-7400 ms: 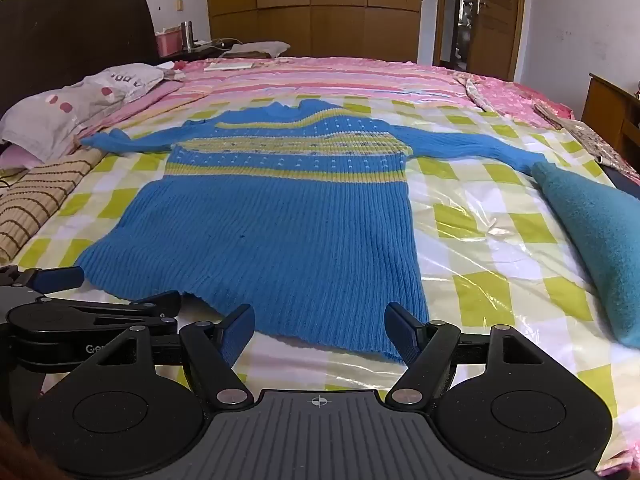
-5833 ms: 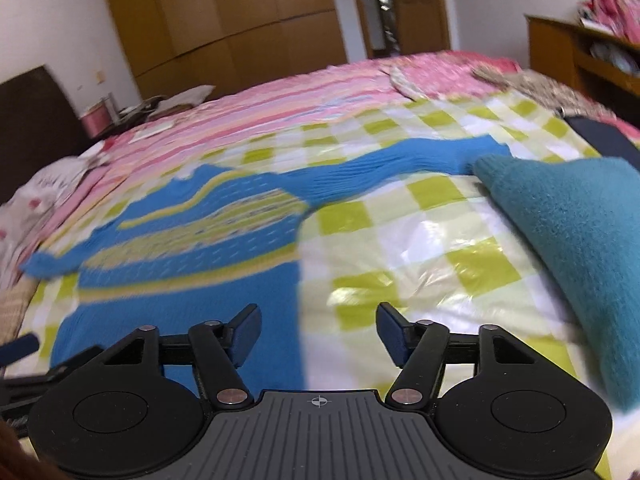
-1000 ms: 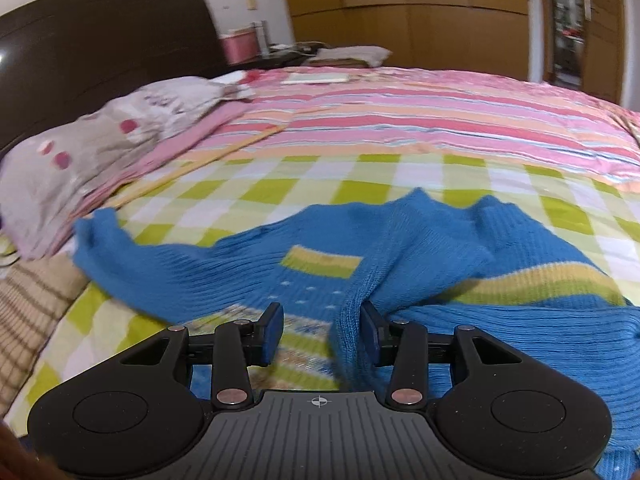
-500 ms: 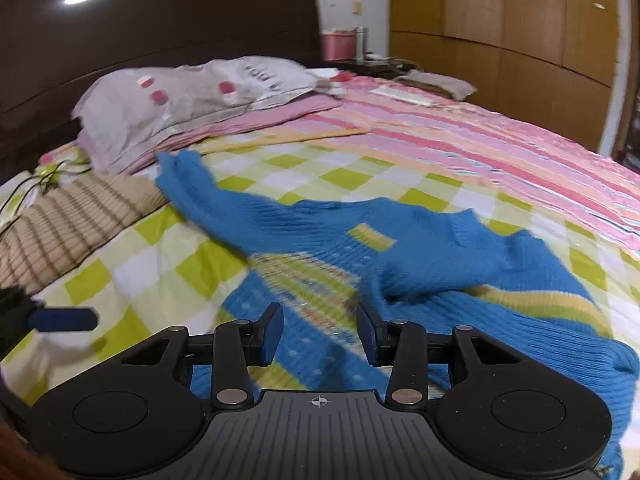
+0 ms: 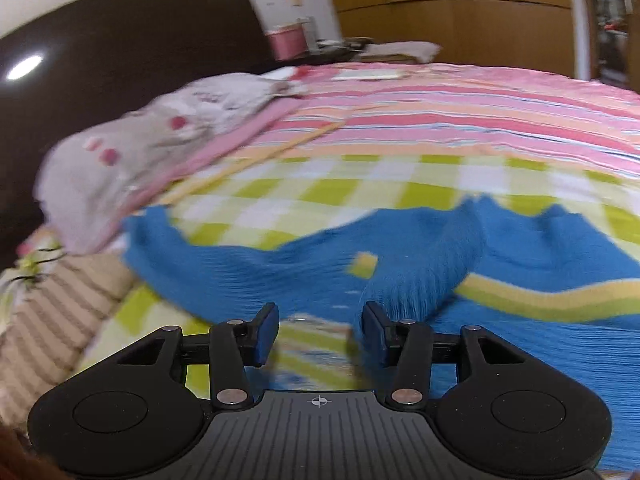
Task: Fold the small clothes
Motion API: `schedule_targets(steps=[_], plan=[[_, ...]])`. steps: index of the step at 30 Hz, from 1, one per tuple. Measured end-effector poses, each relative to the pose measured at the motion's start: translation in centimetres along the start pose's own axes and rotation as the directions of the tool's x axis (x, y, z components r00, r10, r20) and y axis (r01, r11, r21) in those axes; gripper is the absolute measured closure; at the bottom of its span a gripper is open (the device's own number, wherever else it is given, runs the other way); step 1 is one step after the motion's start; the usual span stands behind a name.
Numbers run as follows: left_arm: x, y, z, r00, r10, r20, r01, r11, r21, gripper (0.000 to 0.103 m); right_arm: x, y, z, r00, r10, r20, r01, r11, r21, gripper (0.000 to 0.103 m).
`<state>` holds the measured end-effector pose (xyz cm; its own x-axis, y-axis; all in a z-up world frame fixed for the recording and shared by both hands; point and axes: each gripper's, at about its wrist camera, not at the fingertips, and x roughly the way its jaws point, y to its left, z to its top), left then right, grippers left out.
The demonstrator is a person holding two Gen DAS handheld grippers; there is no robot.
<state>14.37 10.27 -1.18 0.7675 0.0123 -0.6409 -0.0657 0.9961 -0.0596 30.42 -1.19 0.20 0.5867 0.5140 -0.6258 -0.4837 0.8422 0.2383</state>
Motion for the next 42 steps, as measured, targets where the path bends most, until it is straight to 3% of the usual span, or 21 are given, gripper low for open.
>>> schedule_targets(steps=[3,6,10,13,15,17,25,30,34,37,40,42], plan=[[0.0,-0.1,-0.1,1.0,-0.002,0.0,0.002,1.0,0.006,0.0,-2.3,0.2,-0.2,0.999,0.042,0.029,-0.041,0.998,-0.043,0.058],[0.0,-0.3,-0.4,1.0,0.002,0.006,-0.002,1.0,0.024,0.0,-5.3,-1.8,-0.3,0.998,0.005,0.07,-0.003,1.0,-0.031,0.058],[-0.2,-1.1,-0.6,0.999,0.032,0.041,-0.035,0.997,0.071,0.0,-9.2,-8.0,-0.3,0.977,-0.166,0.132,0.157,0.985,0.074,0.058],[-0.4,-2.0,0.6,0.995,0.047,0.092,-0.054,0.995,0.081,0.0,-10.9,-13.4,-0.4,0.933,-0.335,0.129,0.313,0.935,0.167,0.056],[-0.2,-2.8,1.8,0.992,0.043,0.116,-0.052,0.996,0.077,0.0,-11.2,-16.4,-0.5,0.916,-0.386,0.112,0.356,0.908,0.221,0.056],[0.6,-3.8,3.2,0.99,0.048,0.133,-0.06,0.994,0.09,0.0,-10.9,-18.8,-0.7,0.914,-0.396,0.083,0.364,0.894,0.261,0.056],[4.5,-7.4,7.3,0.988,0.04,0.151,-0.057,0.992,0.11,0.0,-7.7,-23.2,-0.7,0.964,-0.264,0.027,0.237,0.901,0.363,0.056],[6.4,-9.4,7.6,0.989,0.03,0.145,-0.052,0.986,0.155,0.0,-7.5,-23.8,-2.1,0.998,-0.06,0.014,0.046,0.877,0.478,0.056],[7.8,-10.3,7.3,0.992,0.025,0.126,-0.049,0.981,0.186,0.0,-8.9,-23.3,-3.3,0.99,0.128,0.06,-0.14,0.831,0.539,0.056],[8.6,-10.8,6.9,0.993,0.031,0.111,-0.053,0.978,0.199,0.0,-10.4,-21.6,-3.4,0.972,0.22,0.086,-0.235,0.853,0.466,0.056],[9.4,-11.1,6.8,0.994,0.039,0.101,-0.06,0.976,0.21,0.0,-11.2,-20.0,-3.3,0.966,0.241,0.093,-0.258,0.902,0.345,0.055],[9.9,-11.5,6.8,0.994,0.044,0.097,-0.064,0.973,0.22,0.0,-10.7,-20.6,-3.1,0.977,0.184,0.108,-0.21,0.912,0.353,0.054]])
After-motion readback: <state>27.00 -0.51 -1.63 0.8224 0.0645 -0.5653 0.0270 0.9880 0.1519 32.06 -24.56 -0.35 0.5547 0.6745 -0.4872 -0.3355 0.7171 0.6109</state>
